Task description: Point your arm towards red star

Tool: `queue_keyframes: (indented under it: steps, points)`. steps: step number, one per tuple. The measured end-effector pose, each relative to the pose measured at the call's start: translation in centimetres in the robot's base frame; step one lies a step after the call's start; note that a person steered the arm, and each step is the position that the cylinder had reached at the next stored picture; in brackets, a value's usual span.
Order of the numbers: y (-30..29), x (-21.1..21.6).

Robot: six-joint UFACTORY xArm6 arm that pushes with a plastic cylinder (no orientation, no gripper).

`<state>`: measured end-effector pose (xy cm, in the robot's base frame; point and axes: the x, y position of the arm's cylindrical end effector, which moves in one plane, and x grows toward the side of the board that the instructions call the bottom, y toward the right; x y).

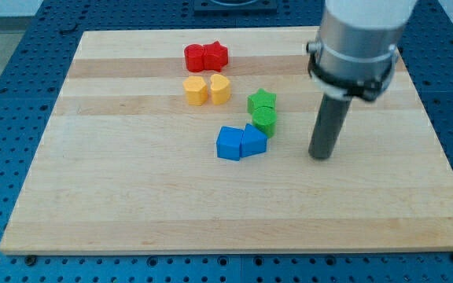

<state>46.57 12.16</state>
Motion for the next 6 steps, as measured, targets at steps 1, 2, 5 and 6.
queue_keyframes:
  steps: [1, 2, 5, 6]
  points:
    - [-0.1, -6.6]
    - [-2.0, -13.2]
    - [-12.9, -20.0]
    - [-16.2, -20.0]
